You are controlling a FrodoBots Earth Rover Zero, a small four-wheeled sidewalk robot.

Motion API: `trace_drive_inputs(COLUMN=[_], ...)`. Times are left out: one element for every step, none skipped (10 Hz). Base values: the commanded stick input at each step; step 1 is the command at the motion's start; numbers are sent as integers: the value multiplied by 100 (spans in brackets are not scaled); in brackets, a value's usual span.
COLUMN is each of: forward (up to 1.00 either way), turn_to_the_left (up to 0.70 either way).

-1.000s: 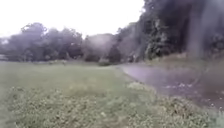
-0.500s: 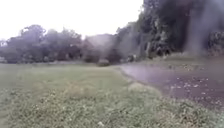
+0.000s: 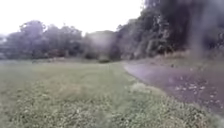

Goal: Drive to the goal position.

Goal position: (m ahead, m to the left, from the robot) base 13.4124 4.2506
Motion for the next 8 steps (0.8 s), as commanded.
trace_drive_inputs(forward=[45,45,45,45,45,45,45,45], turn_to_the_left=[27,27,27,27,27,27,27,27])
